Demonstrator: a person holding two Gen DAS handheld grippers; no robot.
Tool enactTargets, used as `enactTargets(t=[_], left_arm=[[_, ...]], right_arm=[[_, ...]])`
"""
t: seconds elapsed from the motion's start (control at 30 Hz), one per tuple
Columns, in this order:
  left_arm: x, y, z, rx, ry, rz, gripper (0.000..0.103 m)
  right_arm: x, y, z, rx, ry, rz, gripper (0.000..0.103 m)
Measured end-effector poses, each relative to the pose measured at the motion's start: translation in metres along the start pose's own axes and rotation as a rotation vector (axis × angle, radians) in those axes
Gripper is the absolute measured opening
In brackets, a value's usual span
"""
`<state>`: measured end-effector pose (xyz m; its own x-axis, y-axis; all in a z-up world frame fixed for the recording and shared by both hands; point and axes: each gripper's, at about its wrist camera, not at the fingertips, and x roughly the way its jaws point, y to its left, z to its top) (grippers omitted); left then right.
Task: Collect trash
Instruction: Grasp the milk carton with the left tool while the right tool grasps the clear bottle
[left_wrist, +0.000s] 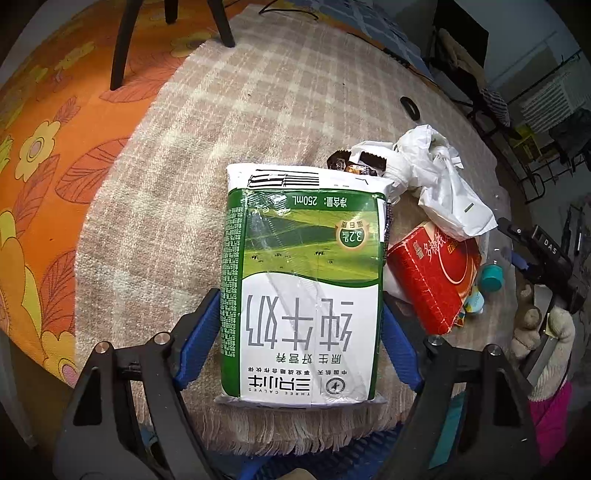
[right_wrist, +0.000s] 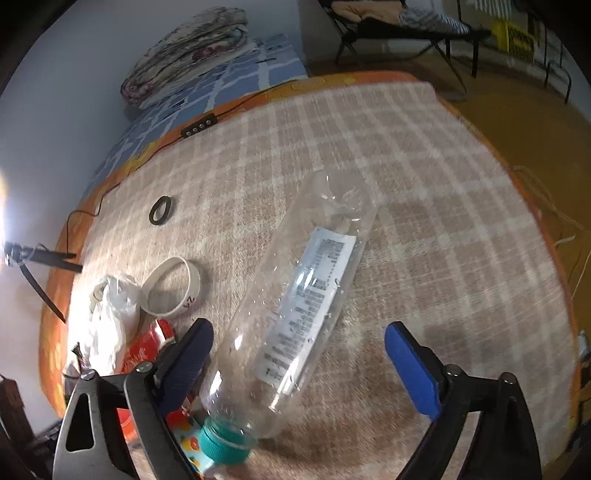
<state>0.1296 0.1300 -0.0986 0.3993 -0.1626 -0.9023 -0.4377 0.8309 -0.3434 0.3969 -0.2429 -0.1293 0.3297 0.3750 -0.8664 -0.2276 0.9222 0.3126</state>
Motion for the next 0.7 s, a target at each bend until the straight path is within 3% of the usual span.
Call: enactTargets(t=[0.43, 0.53, 0.7], left_arm=[[-0.021, -0.008, -0.001, 0.052, -0.086, 0.031, 0.082], [-0.027, -0.008, -0.002, 0.059, -0.104, 0.032, 0.082], [-0.036, -0.006, -0.004, 0.067, -0.121, 0.034, 0.082]], right_arm=[[0.018, -0.008, 0.007, 0.084, 0.052, 0.07, 0.076], [0.019, -0.006, 0.008, 0.08, 0.06, 0.094, 0.066], [0.017, 0.0, 0.008, 0.058, 0.052, 0.081, 0.065]])
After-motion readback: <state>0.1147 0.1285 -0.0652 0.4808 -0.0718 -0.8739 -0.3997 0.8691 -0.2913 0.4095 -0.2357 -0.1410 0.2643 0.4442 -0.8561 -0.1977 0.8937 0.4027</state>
